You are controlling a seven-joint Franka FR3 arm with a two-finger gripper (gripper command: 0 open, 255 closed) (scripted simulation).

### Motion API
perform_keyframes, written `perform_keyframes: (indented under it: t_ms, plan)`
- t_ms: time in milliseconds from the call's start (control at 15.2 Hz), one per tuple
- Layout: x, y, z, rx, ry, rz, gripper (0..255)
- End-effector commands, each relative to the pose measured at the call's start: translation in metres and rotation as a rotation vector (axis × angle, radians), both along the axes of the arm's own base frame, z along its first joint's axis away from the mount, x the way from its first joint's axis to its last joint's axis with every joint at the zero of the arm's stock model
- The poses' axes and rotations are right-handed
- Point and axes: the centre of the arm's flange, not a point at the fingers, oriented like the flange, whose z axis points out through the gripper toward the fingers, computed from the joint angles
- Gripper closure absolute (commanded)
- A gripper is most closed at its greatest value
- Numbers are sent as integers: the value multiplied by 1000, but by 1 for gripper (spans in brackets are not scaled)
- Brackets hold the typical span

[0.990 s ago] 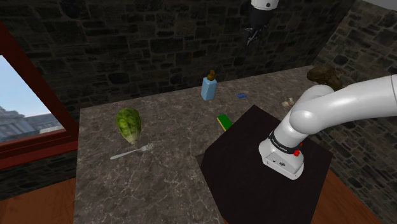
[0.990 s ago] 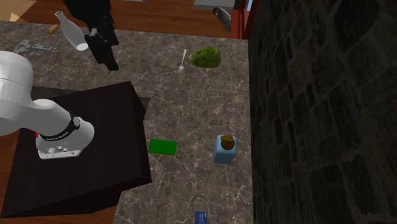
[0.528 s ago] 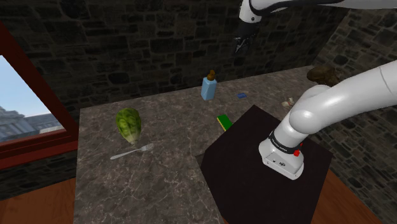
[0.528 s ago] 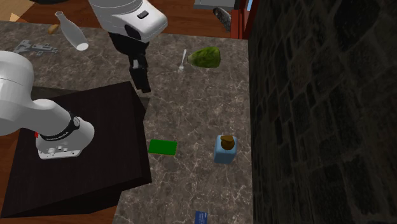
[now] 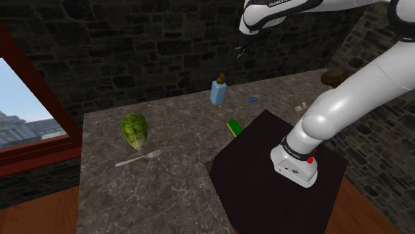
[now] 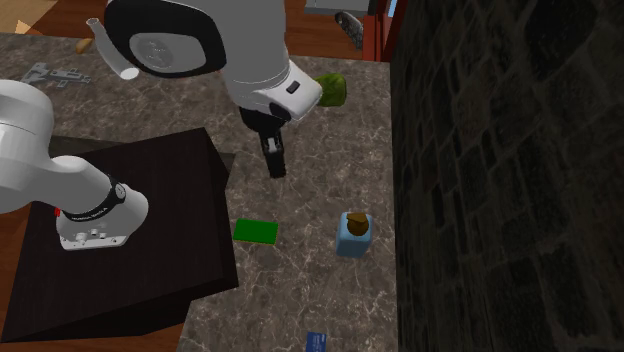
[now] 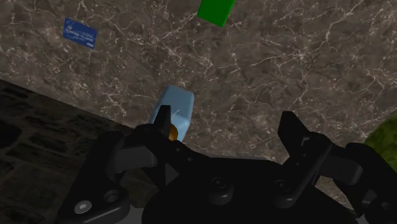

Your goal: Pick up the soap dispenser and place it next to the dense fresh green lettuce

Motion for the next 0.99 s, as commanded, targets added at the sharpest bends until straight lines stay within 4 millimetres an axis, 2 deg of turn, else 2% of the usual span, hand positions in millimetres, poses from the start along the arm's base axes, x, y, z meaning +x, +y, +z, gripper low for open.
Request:
perform_keyframes:
  t_ms: [0,924]
  plan:
    - [17,-11,-19,-1,-5,1,0]
    - [133,-86,-138,-2,-33,9,0]
